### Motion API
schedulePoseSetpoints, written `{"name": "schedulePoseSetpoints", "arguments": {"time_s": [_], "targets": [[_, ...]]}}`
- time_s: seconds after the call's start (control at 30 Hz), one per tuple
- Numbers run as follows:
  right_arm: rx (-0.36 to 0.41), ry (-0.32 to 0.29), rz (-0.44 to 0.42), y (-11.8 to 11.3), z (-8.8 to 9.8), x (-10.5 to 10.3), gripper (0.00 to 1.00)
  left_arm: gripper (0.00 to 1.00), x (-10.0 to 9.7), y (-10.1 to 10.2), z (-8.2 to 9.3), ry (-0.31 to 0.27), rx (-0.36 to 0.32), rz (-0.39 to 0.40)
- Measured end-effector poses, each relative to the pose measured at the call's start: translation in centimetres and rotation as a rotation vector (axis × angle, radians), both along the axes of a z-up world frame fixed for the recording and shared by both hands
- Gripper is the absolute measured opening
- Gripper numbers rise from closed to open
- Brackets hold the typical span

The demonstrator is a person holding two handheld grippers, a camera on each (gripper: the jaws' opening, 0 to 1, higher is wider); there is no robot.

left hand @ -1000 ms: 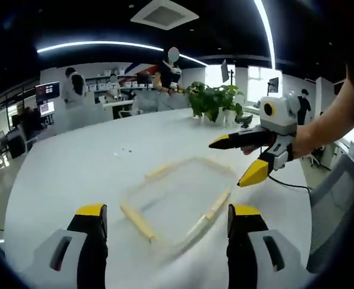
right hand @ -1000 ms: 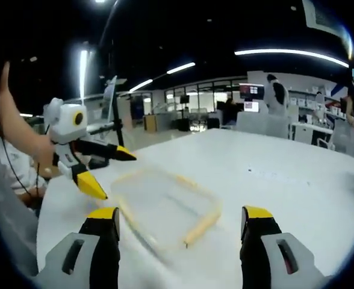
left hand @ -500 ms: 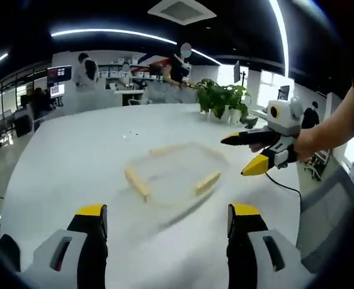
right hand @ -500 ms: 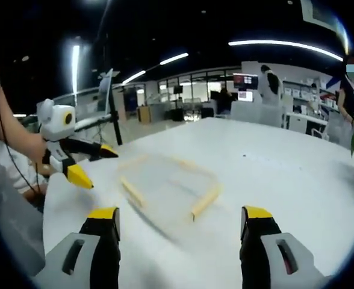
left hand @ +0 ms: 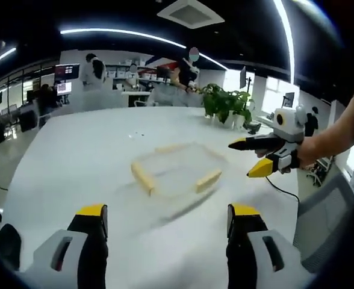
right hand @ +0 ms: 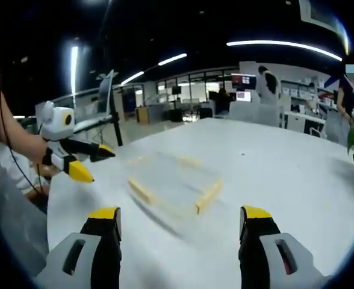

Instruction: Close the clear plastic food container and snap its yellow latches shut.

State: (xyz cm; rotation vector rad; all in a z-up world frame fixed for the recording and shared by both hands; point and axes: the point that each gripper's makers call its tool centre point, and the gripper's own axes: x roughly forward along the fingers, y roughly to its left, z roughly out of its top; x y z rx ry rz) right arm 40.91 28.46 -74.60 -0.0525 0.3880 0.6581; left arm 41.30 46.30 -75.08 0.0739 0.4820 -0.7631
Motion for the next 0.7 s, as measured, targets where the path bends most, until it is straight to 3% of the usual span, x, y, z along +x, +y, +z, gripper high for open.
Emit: {"name": "schedulePoseSetpoints", "arguments": {"time_s": [0.23, 0.43, 0.7], "targets": [[-0.023, 0.005, -0.004, -1.0, 0.3, -0.6, 0.79, 0.79, -0.1, 0.5, 0.5, 0.003, -0.016, 0.012], [-0.032, 0.014, -0.026, -2.0, 0.1, -1.3, 0.79, 0.79, -0.6, 1.5, -0.1, 0.02, -0.01, 0.021], [-0.01, 0.023, -0.079, -2.9, 0.6, -2.9, 0.79, 0.76, -1.7, 3.1, 0.6, 0.018, -0.024, 0.047]]}}
